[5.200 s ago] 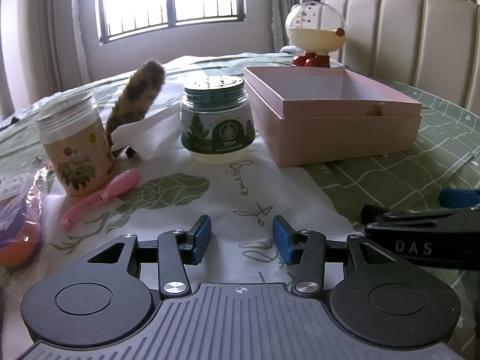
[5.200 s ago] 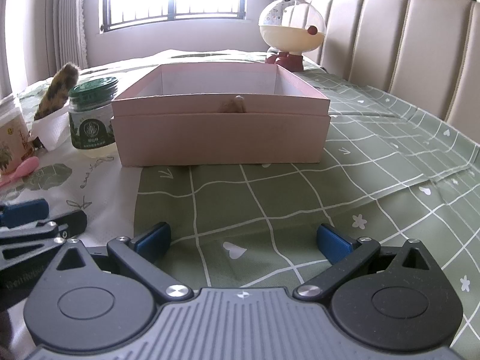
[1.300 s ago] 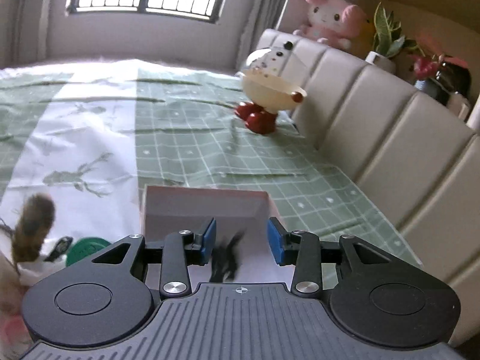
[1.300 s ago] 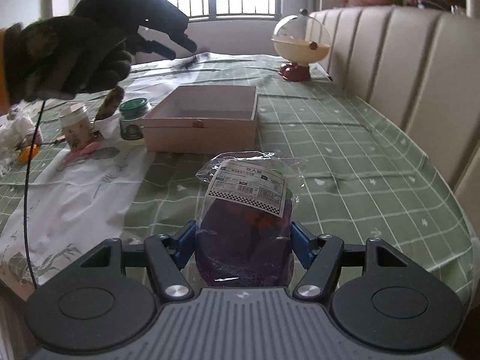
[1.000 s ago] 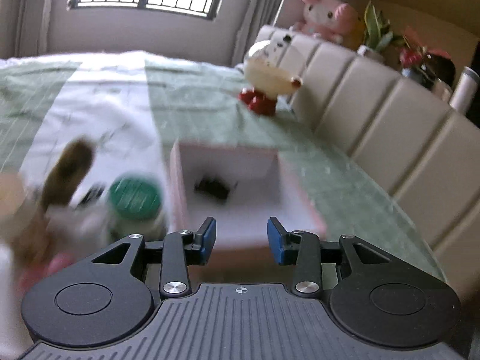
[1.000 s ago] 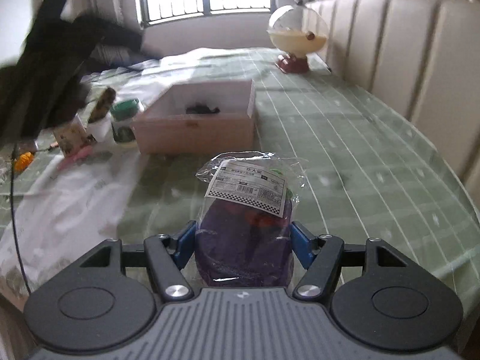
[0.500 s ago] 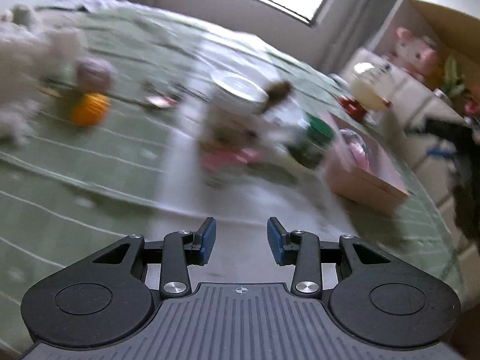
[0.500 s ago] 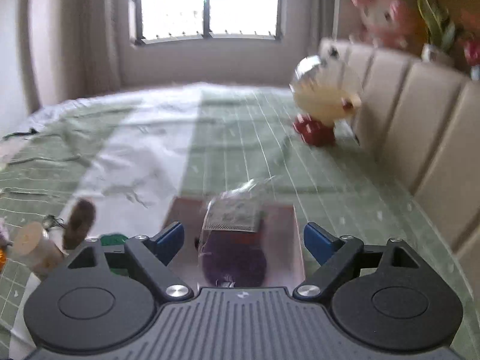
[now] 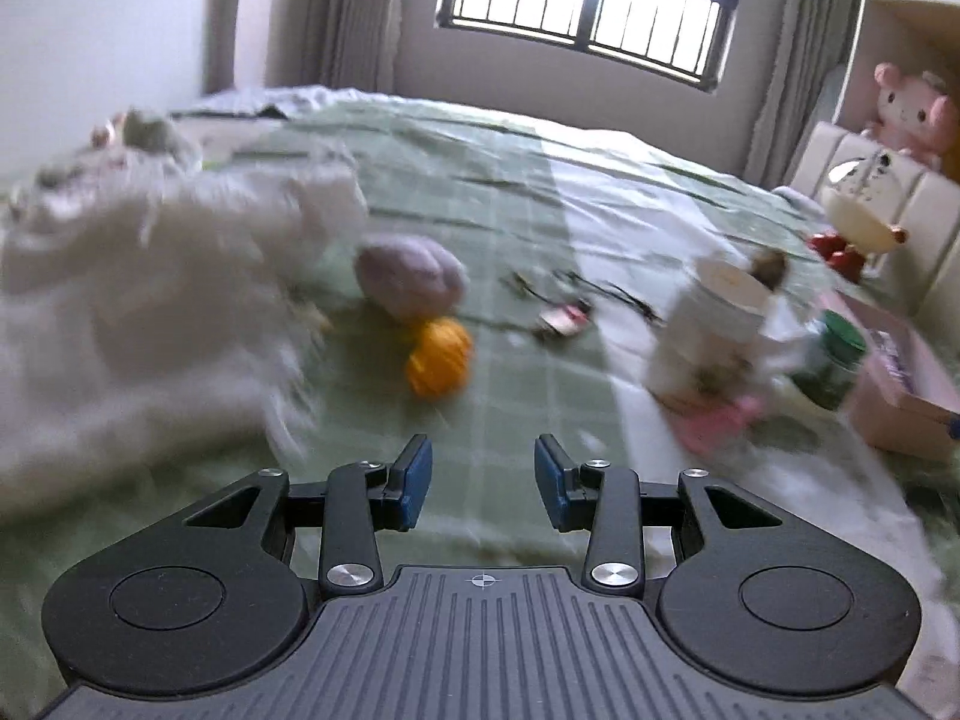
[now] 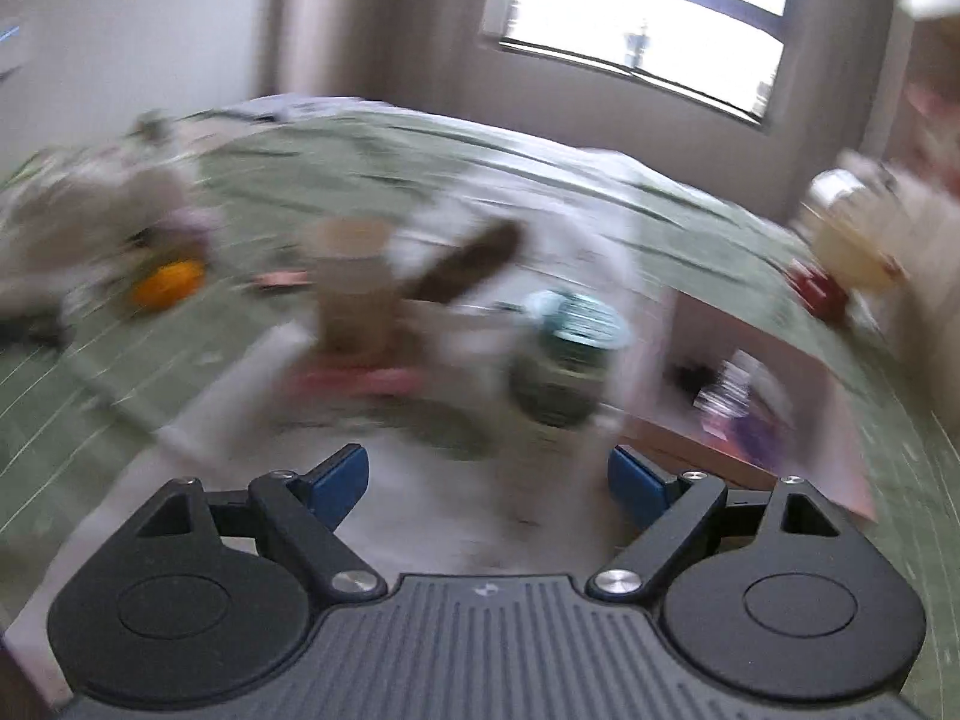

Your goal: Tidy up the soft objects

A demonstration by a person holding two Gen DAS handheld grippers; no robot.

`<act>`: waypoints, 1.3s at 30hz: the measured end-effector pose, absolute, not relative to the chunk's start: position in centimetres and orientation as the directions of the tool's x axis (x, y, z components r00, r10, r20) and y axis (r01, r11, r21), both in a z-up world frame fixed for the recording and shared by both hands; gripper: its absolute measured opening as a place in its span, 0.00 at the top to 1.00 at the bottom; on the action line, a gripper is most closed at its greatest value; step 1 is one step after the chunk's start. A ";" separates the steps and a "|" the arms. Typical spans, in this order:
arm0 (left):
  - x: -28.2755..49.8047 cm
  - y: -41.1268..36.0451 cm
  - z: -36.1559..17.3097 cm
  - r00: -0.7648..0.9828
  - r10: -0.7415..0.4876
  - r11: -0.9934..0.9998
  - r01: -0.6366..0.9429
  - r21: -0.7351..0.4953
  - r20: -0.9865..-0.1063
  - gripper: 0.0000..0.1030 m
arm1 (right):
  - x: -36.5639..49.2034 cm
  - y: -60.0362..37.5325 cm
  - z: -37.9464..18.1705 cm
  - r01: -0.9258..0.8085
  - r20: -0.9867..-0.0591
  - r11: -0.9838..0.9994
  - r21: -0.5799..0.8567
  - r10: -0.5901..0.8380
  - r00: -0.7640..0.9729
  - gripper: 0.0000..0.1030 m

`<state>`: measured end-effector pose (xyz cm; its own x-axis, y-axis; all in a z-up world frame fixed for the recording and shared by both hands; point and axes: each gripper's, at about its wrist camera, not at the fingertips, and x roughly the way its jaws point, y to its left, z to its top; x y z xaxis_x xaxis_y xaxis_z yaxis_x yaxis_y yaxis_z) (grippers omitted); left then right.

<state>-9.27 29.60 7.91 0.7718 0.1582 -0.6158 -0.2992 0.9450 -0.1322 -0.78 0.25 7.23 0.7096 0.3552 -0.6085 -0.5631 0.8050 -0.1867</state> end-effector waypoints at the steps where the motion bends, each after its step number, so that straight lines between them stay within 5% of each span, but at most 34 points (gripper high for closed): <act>1: -8.2 30.4 7.9 0.770 0.163 0.945 -0.301 -0.127 -0.617 0.60 | -1.2 1.4 7.2 -0.590 -0.610 0.787 -0.180 0.381 0.695 0.15; 15: -2.6 36.3 5.5 0.750 0.103 0.868 -0.388 -0.309 -0.653 0.59 | -2.0 7.6 4.8 -0.694 -0.677 0.716 -0.069 0.477 0.560 0.15; 21: -3.6 37.5 5.7 0.770 0.224 0.848 -0.457 -0.270 -0.598 0.59 | -1.7 10.1 4.5 -0.746 -0.651 0.665 -0.047 0.546 0.527 0.15; 23: -4.4 38.8 5.6 0.761 0.236 0.850 -0.463 -0.250 -0.605 0.59 | -0.9 12.2 5.0 -0.767 -0.631 0.641 -0.029 0.584 0.511 0.24; 26: -6.7 41.0 5.8 0.759 0.240 0.834 -0.481 -0.272 -0.605 0.59 | 1.9 16.8 6.0 -0.792 -0.629 0.607 0.066 0.641 0.439 0.60; 27: -7.7 41.4 5.9 0.763 0.240 0.825 -0.485 -0.288 -0.600 0.59 | 2.9 18.5 6.3 -0.796 -0.629 0.596 0.103 0.659 0.412 0.65; 32: -13.1 42.6 5.1 0.790 0.200 0.791 -0.479 -0.380 -0.579 0.59 | 6.9 28.7 5.8 -0.818 -0.650 0.533 0.216 0.704 0.287 0.69; 39: -15.5 42.3 3.1 0.807 0.112 0.796 -0.422 -0.433 -0.580 0.59 | 8.9 37.7 1.9 -0.799 -0.704 0.587 0.126 0.621 0.345 0.69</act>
<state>-15.53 42.34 3.15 0.8068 0.1122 -0.5800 -0.4221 0.7963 -0.4333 8.88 37.66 1.86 0.3452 0.6206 -0.7041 -0.7995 0.5874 0.1258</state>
